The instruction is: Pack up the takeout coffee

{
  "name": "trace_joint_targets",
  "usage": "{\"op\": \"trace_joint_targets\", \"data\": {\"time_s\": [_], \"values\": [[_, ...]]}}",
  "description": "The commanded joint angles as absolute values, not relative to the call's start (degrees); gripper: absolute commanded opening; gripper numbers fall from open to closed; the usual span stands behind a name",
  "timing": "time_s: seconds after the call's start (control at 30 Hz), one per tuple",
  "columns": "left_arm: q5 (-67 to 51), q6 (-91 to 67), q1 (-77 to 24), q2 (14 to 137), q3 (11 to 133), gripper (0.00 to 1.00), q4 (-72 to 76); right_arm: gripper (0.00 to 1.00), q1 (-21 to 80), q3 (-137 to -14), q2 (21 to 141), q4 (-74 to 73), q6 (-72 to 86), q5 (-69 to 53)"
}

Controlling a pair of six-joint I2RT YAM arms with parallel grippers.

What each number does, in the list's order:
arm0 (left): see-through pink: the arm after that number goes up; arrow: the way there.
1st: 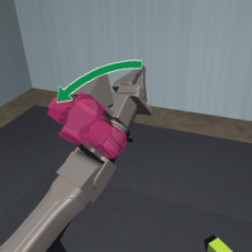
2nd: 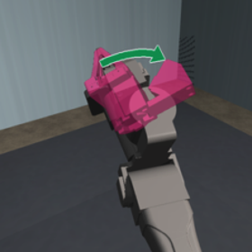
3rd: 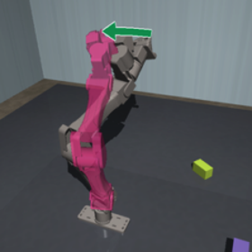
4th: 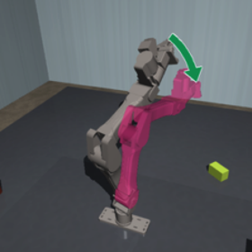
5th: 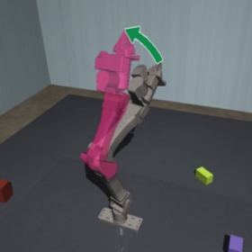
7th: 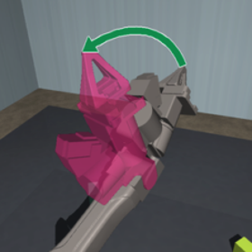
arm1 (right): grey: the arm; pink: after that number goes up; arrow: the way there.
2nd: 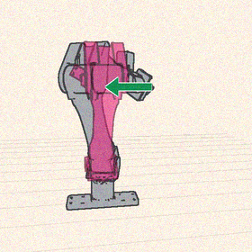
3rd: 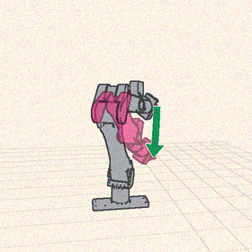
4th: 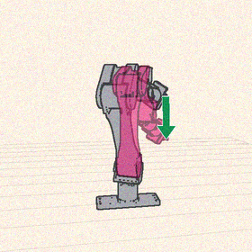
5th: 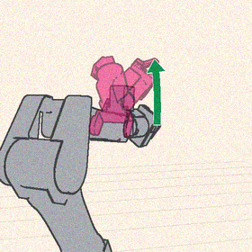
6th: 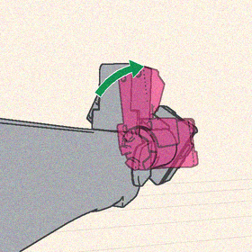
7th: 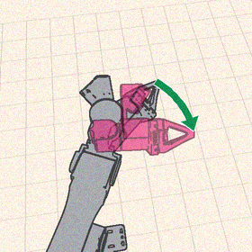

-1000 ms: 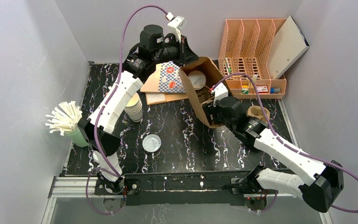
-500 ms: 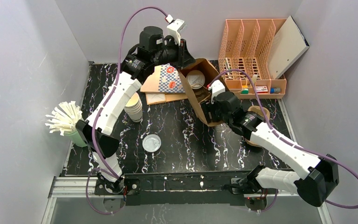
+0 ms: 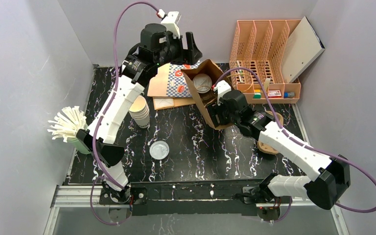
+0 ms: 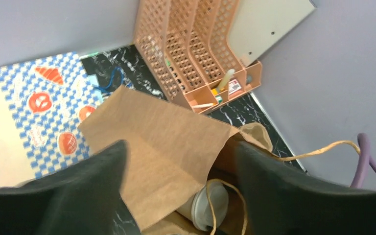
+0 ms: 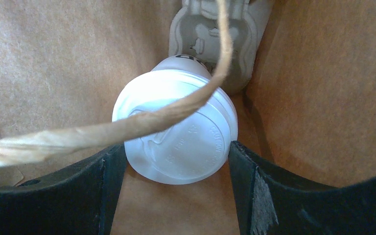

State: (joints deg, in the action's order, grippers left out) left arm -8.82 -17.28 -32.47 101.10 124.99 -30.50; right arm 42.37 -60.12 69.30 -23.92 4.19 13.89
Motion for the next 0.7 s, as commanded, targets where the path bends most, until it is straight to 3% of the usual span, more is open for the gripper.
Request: {"op": "trace_joint_targets", "data": {"time_s": [0.0,0.03,0.33,0.67], "values": [[0.20,-27.98,-32.51,96.08,124.65,0.91,-37.70,0.54,42.06,-63.06,70.41,-25.02,3.30,13.35],[1.66,-28.85,-32.60,95.56,124.83,0.97,-39.00,0.54,41.97,-63.18,70.57,-25.00,3.26,13.34],[7.60,-31.34,-32.78,95.24,133.17,0.98,-59.97,0.55,41.32,-63.19,71.10,-24.94,4.25,12.80],[-4.69,-31.84,-32.78,99.30,128.32,0.98,-61.58,0.55,41.23,-62.17,70.68,-24.98,4.66,11.39]]}}
